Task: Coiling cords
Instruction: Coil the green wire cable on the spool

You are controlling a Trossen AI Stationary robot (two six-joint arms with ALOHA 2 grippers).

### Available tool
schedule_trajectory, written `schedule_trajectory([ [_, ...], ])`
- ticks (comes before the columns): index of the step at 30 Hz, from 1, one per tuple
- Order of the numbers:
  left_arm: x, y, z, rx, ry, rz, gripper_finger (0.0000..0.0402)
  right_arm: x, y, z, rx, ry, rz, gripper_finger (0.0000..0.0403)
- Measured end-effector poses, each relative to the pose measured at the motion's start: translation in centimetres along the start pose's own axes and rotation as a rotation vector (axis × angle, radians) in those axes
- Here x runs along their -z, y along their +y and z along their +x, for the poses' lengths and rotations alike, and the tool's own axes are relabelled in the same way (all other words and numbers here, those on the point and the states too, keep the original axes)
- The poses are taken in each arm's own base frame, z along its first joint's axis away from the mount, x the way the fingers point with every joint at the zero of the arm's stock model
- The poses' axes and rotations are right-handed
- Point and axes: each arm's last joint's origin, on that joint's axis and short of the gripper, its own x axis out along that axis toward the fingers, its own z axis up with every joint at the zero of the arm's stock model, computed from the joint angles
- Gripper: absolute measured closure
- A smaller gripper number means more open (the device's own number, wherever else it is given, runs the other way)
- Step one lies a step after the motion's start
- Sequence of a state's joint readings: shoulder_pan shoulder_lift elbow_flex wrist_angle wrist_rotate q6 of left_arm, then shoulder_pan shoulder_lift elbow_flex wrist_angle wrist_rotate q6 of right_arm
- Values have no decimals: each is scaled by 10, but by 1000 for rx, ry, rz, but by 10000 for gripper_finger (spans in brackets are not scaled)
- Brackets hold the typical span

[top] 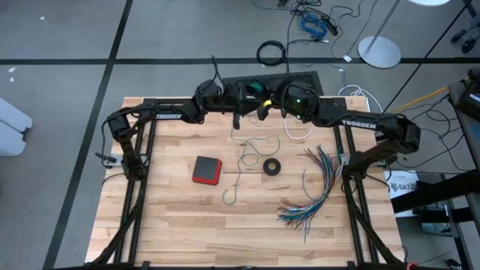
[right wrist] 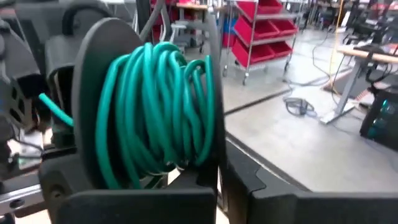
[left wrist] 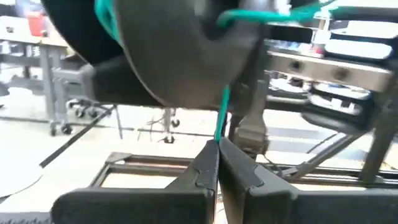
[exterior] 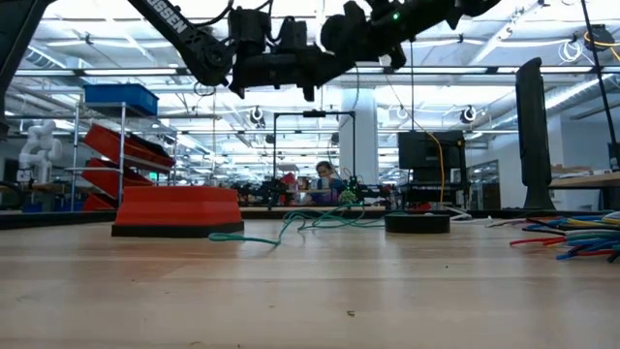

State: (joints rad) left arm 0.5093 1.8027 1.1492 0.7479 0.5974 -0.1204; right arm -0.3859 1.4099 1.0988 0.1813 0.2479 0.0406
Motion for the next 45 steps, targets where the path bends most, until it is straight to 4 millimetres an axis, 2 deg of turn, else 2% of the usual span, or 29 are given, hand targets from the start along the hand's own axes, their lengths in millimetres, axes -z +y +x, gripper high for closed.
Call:
schedule_trajectory([
  [7,-3,4,-5,17,1,47,388,-16,1,-10,-63,-97,40,403],
  [18,6,5,-7,105,86,176,386,-14,3,-13,-111,-63,28,403],
  [21,10,3,-6,122,113,194,363,-13,3,-13,-109,-48,25,403],
  [26,18,4,-7,106,181,223,289,-11,3,-13,-136,-28,12,403],
  [29,22,7,-10,96,218,198,258,-8,4,-13,-158,3,-2,403],
  [36,37,8,-17,111,352,175,249,-1,10,-15,-175,66,-40,403],
  [39,50,6,-23,119,382,172,249,0,12,-16,-182,73,-54,403],
  [45,65,14,-43,55,297,184,249,4,13,-16,-184,109,-95,403],
])
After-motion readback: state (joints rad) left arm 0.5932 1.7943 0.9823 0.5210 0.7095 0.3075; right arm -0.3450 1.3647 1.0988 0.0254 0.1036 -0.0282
